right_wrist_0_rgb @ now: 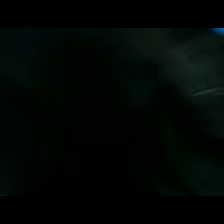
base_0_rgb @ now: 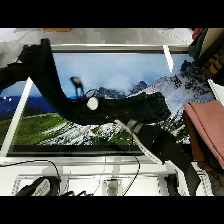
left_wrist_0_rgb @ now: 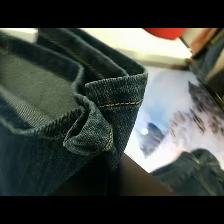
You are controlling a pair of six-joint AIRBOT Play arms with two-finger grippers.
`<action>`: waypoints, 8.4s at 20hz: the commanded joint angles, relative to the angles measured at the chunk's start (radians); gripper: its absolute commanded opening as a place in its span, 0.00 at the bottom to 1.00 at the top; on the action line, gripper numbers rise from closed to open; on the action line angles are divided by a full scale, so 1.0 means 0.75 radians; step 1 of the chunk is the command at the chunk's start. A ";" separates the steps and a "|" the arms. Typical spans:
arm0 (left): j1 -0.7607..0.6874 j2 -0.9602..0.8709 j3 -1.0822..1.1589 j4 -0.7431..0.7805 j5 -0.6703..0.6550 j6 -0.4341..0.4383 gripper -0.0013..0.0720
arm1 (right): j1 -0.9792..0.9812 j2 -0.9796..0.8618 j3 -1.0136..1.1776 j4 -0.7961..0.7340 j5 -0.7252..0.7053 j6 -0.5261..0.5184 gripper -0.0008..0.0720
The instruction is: Fold the clothes and pants, and hang the long-sleeved shirts on hangers.
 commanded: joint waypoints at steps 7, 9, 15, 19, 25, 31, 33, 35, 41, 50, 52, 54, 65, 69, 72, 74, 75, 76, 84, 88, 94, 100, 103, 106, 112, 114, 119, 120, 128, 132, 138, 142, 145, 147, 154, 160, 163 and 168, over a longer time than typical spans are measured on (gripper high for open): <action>-0.138 -0.075 -0.122 0.050 -0.005 -0.061 0.04 | -0.239 0.061 0.033 -0.261 0.191 -0.013 0.03; -0.241 -0.095 -0.205 0.049 -0.005 -0.080 0.04 | -0.385 0.111 0.033 -0.259 0.236 -0.009 0.03; -0.548 -0.159 -0.336 0.049 -0.107 -0.152 0.97 | -0.755 0.283 0.033 -0.252 0.551 -0.010 0.03; -0.428 -0.106 -0.336 0.149 -0.134 -0.151 0.97 | -0.936 0.359 0.033 -0.276 0.809 -0.021 0.03; -0.035 -0.119 -0.379 0.753 -0.133 -0.368 0.96 | -1.084 0.371 -0.023 -0.325 1.203 -0.298 0.03; 0.123 -0.349 -0.470 0.722 -0.065 -0.364 0.96 | -1.044 0.364 -0.062 -0.320 1.128 -0.298 0.03; 0.110 -0.450 -0.470 0.603 -0.026 -0.308 0.96 | -1.015 0.364 -0.062 -0.320 1.084 -0.298 0.03; 0.078 -0.558 -0.470 0.419 -0.013 -0.205 0.93 | -0.978 0.363 -0.062 -0.320 1.034 -0.298 0.03; -0.102 -0.679 -0.462 0.337 0.121 -0.167 0.41 | -0.810 0.363 -0.062 -0.322 0.895 -0.310 0.03; -0.154 -0.377 -0.015 0.527 -0.394 -0.262 0.04 | -0.580 0.202 -0.103 -0.264 0.745 -0.208 0.03; -0.154 -0.236 0.047 0.528 -0.455 -0.314 0.04 | -0.485 0.155 -0.151 -0.201 0.635 -0.182 0.03; -0.152 -0.098 0.059 0.528 -0.452 -0.349 0.04 | -0.364 0.089 -0.164 -0.105 0.506 -0.043 0.03; -0.283 -0.013 0.057 0.521 -0.384 -0.350 0.04 | -0.190 0.066 -0.164 -0.378 0.634 0.139 0.03; -0.583 -0.156 0.057 0.438 -0.228 -0.399 0.04 | -0.492 0.206 -0.164 -0.604 0.956 0.130 0.03; -0.888 -0.325 0.057 0.258 0.160 -0.399 0.04 | -0.721 0.332 -0.164 -0.612 1.035 0.126 0.03; -1.093 -0.450 0.057 0.190 0.472 -0.399 0.20 | -0.844 0.402 -0.164 -0.613 1.063 0.126 0.03; -1.179 -0.503 0.057 0.152 0.588 -0.398 0.66 | -0.896 0.429 -0.164 -0.613 1.065 0.116 0.03; -1.256 -0.549 0.058 0.113 0.678 -0.396 0.96 | -0.949 0.452 -0.164 -0.613 1.068 0.068 0.03; -1.207 -0.524 0.062 0.354 0.531 -0.310 0.98 | -1.334 0.467 -0.272 -0.138 1.140 -0.660 0.03; -1.086 -0.522 0.062 0.352 0.403 -0.314 0.98 | -1.361 0.466 -0.519 0.102 0.945 -0.672 0.71; -1.057 -0.522 0.061 0.413 0.398 -0.314 0.98 | -1.225 0.301 -0.749 0.057 0.790 -0.545 0.83; -1.057 -0.533 0.061 0.459 0.399 -0.314 0.98 | -1.068 0.165 -0.747 0.361 0.820 -0.581 0.89; -1.057 -0.543 0.061 0.458 0.398 -0.314 0.98 | -0.989 0.166 -0.724 0.419 0.911 -0.767 0.91; -1.057 -0.547 0.061 0.459 0.398 -0.314 0.98 | -0.948 0.166 -0.673 0.403 0.930 -0.798 0.90; -1.057 -0.547 0.061 0.618 0.383 -0.314 0.97 | -1.012 0.168 -0.547 0.364 1.183 -0.802 0.85; -1.057 -0.547 0.061 0.617 0.383 -0.314 0.97 | -1.005 0.168 -0.545 0.359 1.217 -0.797 0.94; -1.057 -0.547 0.061 0.617 0.383 -0.314 0.97 | -0.899 0.168 -0.545 0.238 1.038 -0.698 0.97; -1.056 -0.547 0.061 0.617 0.384 -0.314 0.97 | -0.861 0.168 -0.545 0.183 0.959 -0.668 0.97; -0.896 -0.515 0.062 0.713 0.383 -0.314 0.97 | -0.583 0.168 -0.541 -0.044 0.484 -0.532 0.03; -0.747 -0.350 0.062 0.773 0.383 -0.314 0.93 | -0.671 0.197 -0.451 -0.060 0.631 -0.436 0.03; -0.641 0.063 0.062 1.193 0.382 -0.314 0.62 | -1.092 0.492 -0.338 -0.110 0.906 -0.218 0.03; -0.641 0.289 0.062 1.376 0.382 -0.313 0.28 | -1.469 0.791 -0.339 -0.203 1.019 -0.082 0.03; -0.641 0.395 0.062 1.376 0.382 -0.313 0.28 | -1.757 0.989 -0.339 -0.325 1.059 0.028 0.03; -0.641 0.432 0.062 1.375 0.382 -0.314 0.28 | -1.950 1.105 -0.339 -0.415 1.079 0.083 0.03; -0.641 0.443 0.061 1.375 0.383 -0.313 0.28 | -2.429 1.234 -0.394 -1.012 1.525 0.108 0.03; -0.641 0.443 0.061 1.375 0.383 -0.314 0.28 | -2.500 1.235 -0.469 -0.826 1.426 0.247 0.96; -0.641 0.443 0.061 1.375 0.383 -0.314 0.28 | -2.500 1.234 -0.469 -0.707 1.395 0.231 0.91; -0.641 0.443 0.061 1.375 0.383 -0.313 0.28 | -2.282 1.236 -0.469 -0.503 1.407 0.178 0.28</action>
